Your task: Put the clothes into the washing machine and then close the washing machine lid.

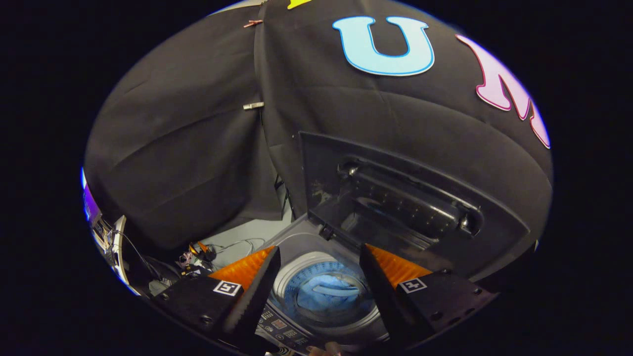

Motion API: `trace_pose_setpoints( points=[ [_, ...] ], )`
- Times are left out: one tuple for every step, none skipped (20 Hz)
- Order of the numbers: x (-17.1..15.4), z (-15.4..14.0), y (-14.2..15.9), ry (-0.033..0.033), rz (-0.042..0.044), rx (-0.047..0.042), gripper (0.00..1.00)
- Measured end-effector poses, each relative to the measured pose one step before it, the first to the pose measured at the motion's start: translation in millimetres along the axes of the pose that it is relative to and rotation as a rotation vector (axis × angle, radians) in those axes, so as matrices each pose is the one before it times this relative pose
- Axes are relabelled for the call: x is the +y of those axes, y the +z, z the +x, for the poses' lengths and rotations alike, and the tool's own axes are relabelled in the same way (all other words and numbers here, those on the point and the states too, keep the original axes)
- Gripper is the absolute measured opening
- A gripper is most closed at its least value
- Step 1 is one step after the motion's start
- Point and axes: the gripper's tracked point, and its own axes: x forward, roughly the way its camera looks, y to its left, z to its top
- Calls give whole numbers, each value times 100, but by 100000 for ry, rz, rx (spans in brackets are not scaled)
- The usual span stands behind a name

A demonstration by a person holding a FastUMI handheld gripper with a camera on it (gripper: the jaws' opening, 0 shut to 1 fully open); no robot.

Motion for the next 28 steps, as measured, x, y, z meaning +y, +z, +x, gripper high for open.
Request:
trace_pose_setpoints(
  points=[
    [-232, -532, 1455, 11, 1512, -5098, 100],
    [-485, -366, 1489, -504, 1590, -5464, 100],
    [-634, -260, 1391, -1041, 1969, -5464, 99],
    [-758, -317, 1284, -1239, 2246, -4729, 100],
    [-619, -339, 1172, -1174, 2217, -3774, 99],
    [-895, -154, 910, -1965, 1945, -3173, 99],
    [-1064, 211, 563, -2446, 1152, -2555, 99],
    [-1048, 197, 462, -2532, 734, -2151, 99],
    [-878, 136, 562, -2099, 718, -1652, 99],
    [-505, -37, 745, -2167, 817, -2375, 99],
    [-1077, -71, 1133, -2808, 1096, -3127, 99],
    [-1011, 145, 1212, -2508, 1285, -3364, 99],
    [-790, 203, 707, -2632, 829, -2419, 99],
    [-893, 369, 95, -2755, 220, -1421, 99],
    [-830, 507, -46, -2882, 254, -136, 99],
    [-970, 567, -235, -3014, 950, 596, 99],
    [-864, 618, -204, -2904, 1811, 1177, 99],
    [-790, 482, 16, -2729, 2568, 569, 99],
    [-473, 507, -216, -1238, 2732, 965, 99],
    [-386, 437, -253, -1780, 1778, 847, 99],
    [-436, 353, -377, -2030, 319, 985, 99],
    [-205, 361, -470, -1299, -1005, 1263, 99],
    [-134, 276, -546, -928, -1370, 1577, 99],
    [-21, 91, -409, -809, -1526, 1462, 99],
    [-43, 32, -248, -740, -1990, 519, 99],
    [-64, 49, 49, -439, -1140, -639, 99],
    [-138, 128, -195, -722, -492, 447, 99],
    [-31, -12, -30, -567, -612, -220, 99]
  ],
)
